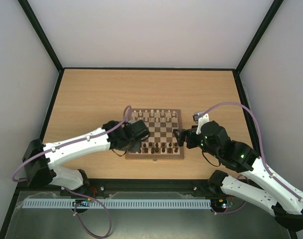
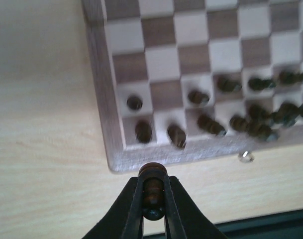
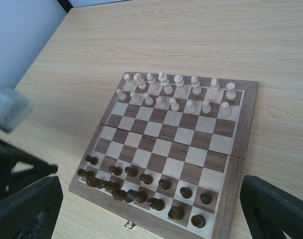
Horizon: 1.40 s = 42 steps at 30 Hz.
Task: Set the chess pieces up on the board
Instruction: Pick up the chess piece at the center of the board, then place the chess piece on the chessboard.
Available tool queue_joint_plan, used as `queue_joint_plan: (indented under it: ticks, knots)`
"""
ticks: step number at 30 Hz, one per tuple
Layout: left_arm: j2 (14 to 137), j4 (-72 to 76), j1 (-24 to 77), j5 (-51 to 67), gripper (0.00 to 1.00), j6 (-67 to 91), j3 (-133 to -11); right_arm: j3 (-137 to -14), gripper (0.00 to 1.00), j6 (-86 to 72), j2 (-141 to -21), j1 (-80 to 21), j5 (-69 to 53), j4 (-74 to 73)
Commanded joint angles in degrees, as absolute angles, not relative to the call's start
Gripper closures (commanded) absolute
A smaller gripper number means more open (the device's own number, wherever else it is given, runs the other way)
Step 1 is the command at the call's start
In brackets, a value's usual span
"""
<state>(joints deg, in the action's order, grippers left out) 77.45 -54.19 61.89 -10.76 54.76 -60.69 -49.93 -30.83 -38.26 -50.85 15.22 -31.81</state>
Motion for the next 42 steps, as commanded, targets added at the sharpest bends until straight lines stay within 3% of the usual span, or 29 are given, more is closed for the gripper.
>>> queue_joint_plan:
  ticks: [1,12,42]
  knots:
    - [82.3,-58.9,58.2,-14.3,0.90,46.1,-69.1,-49.4,0.01,-30.1,-37.7,-51.0,15.6,-31.2]
    - [92.3,-49.9,55.1,-10.4,0.90,39.9,-70.8,-49.4,0.01,-30.5,-37.6,-50.9,16.5,-31.5]
    - [96.6,-42.2,54.9,-7.4,0.90,40.0,-63.3,-49.3,0.01,-30.4,-37.9,-50.9,16.0,-31.4]
